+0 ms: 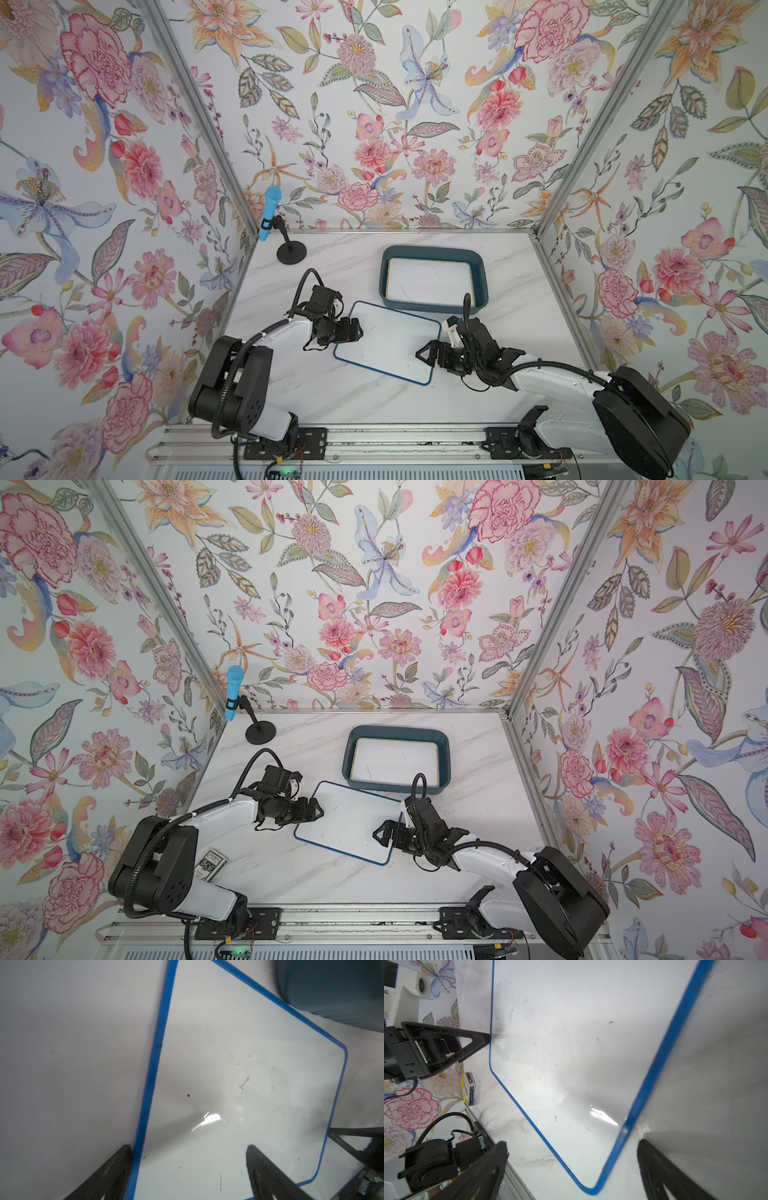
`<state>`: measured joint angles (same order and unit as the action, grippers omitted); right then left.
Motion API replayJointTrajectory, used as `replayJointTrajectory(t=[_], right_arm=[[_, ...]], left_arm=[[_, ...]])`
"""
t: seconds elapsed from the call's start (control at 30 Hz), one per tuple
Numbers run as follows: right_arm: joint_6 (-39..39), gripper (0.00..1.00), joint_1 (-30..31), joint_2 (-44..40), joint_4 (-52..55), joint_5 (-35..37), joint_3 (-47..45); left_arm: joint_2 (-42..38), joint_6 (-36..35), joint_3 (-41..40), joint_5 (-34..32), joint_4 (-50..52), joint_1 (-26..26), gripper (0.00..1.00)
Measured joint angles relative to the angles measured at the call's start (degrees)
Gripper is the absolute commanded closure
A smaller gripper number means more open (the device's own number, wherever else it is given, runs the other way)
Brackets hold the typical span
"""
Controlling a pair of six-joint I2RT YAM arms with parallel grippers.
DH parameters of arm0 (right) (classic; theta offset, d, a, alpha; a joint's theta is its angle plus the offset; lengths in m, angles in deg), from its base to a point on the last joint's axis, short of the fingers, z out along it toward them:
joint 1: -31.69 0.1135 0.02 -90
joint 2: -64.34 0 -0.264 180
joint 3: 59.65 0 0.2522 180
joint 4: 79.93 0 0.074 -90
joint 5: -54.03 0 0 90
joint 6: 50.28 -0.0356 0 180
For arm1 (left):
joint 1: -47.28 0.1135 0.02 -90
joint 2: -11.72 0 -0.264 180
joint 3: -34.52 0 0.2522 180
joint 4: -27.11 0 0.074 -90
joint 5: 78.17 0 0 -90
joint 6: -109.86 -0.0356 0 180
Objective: Put the whiteboard into the storage box
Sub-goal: Move the whiteboard to the center of the board.
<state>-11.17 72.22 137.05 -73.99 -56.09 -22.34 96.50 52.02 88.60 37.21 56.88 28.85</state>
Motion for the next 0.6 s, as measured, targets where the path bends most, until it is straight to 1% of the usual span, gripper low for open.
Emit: replayJointTrajectory(t=[0.17,0.3,0.47,0.6], right_arm=[[-0.59,0.03,-0.13,-0.74,-0.46,0.39,-0.72],[-0.57,0.06,-1.27,-5.18,1.25,1.84,-3.23],[-0.39,0.09,-3.63,-11.19,5.2,3.63,-5.86],[0.94,0.1,-7.23,-12.09,7.13,3.54,-5.95]], left_arm=[[-3.96,4.46,-4.68,-0.57,-4.35,-1.22,0.14],[-5.31,8.87,-7.17,-0.57,-8.72,-4.2,0.16],[-5.4,15.34,-8.98,0.17,-14.51,-7.28,0.19],[-5.42,18.51,-9.11,1.9,-15.69,-8.48,0.22]])
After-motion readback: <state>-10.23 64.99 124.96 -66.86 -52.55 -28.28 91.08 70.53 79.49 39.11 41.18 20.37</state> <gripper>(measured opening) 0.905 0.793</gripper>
